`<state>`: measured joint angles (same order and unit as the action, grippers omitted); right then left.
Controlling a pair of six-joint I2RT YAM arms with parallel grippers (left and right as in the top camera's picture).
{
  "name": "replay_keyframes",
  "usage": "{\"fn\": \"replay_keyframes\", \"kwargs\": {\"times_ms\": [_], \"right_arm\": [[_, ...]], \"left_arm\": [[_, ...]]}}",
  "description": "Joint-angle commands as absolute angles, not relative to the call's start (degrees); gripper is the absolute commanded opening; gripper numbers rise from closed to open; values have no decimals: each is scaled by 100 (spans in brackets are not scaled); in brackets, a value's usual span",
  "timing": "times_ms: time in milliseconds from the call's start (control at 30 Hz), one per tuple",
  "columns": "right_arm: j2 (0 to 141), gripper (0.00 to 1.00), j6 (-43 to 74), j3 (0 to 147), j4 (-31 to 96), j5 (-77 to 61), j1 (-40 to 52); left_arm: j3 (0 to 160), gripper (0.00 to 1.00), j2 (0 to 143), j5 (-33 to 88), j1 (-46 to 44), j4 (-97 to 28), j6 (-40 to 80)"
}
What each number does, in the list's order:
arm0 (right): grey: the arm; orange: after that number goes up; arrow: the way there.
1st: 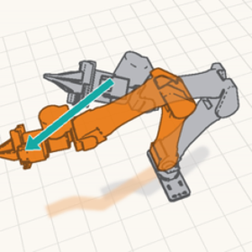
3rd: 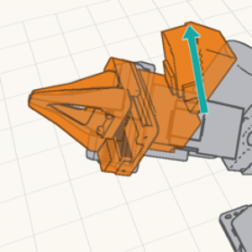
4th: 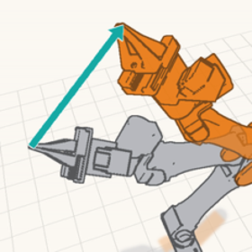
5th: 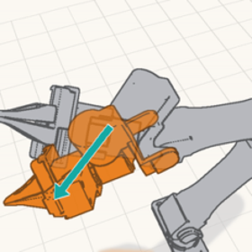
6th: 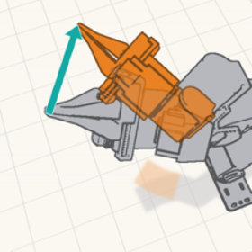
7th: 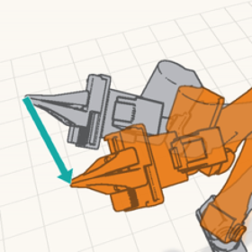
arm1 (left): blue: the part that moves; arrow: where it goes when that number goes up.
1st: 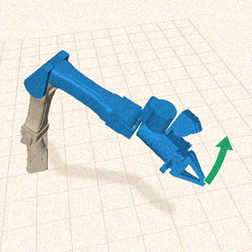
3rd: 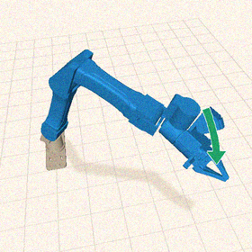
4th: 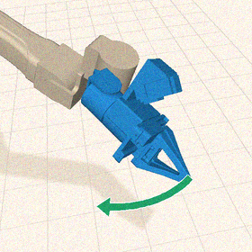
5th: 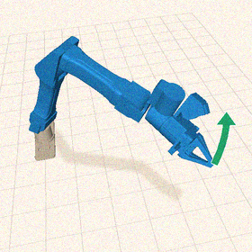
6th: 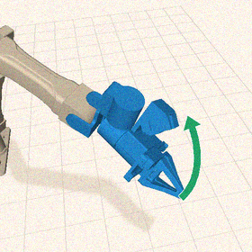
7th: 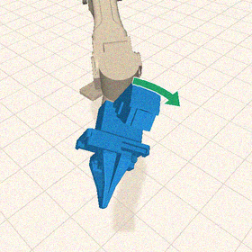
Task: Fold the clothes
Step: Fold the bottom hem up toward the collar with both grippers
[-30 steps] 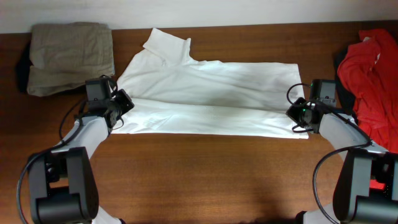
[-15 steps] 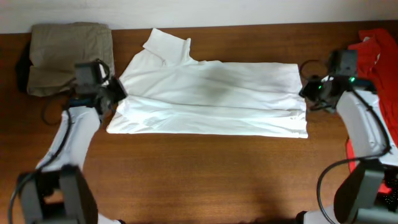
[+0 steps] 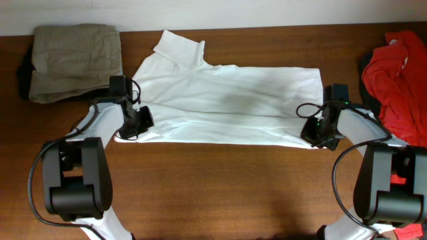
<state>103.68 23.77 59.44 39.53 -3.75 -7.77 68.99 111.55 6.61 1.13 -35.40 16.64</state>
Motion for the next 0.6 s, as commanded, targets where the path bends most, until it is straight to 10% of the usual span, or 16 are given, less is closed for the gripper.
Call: {"fn": "replay_keyframes", "kwargs": {"times_ms": [0, 567], "right_arm": [[10584, 4, 2383, 5813, 3938, -58, -760], [8486, 4, 3009, 6259, 5682, 346, -1138]], "left_arm": [[6755, 1, 11666, 250, 360, -3647, 1712], [6757, 0, 9179, 506, 1225, -5686, 2368]]}}
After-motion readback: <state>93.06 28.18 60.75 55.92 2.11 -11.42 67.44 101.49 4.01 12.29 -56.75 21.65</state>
